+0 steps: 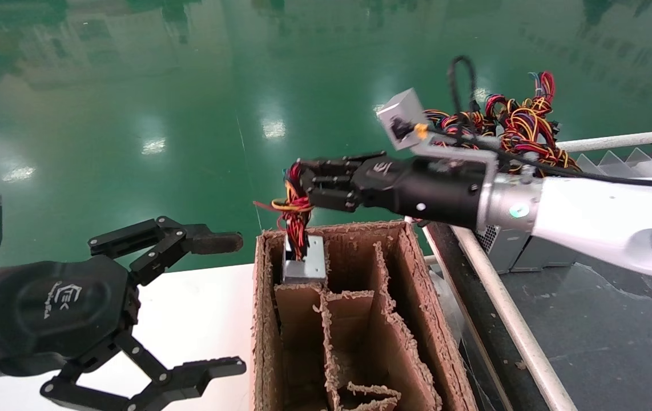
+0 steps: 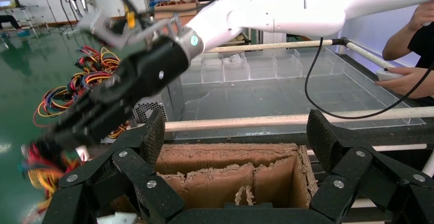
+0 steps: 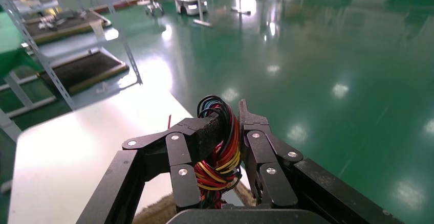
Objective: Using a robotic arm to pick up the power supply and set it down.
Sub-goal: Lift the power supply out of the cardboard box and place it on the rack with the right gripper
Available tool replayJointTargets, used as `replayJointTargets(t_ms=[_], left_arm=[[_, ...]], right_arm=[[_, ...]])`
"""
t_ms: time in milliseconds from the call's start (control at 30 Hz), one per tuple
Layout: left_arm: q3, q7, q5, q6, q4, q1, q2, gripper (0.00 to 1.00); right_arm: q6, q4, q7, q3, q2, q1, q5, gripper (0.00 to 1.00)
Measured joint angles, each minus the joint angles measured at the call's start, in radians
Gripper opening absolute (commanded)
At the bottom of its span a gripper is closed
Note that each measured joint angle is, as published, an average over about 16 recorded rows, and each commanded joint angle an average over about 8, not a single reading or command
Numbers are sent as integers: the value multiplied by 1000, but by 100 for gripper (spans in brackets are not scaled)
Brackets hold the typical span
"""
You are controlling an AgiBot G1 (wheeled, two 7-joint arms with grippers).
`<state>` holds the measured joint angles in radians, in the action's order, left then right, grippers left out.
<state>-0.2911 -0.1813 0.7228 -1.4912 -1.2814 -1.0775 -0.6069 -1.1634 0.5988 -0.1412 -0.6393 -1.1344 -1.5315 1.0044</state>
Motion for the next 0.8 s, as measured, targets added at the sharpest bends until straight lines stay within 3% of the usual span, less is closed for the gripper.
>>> replayJointTargets(t_ms=[367,800], left_arm=[[-1,0,0,0,0,0,0,100],[-1,1,-1,1,0,0,1,100]], right_arm=[[39,255,-135,75,174,11,-78,0],[80,512,-327,147,460,-16,-107,0]])
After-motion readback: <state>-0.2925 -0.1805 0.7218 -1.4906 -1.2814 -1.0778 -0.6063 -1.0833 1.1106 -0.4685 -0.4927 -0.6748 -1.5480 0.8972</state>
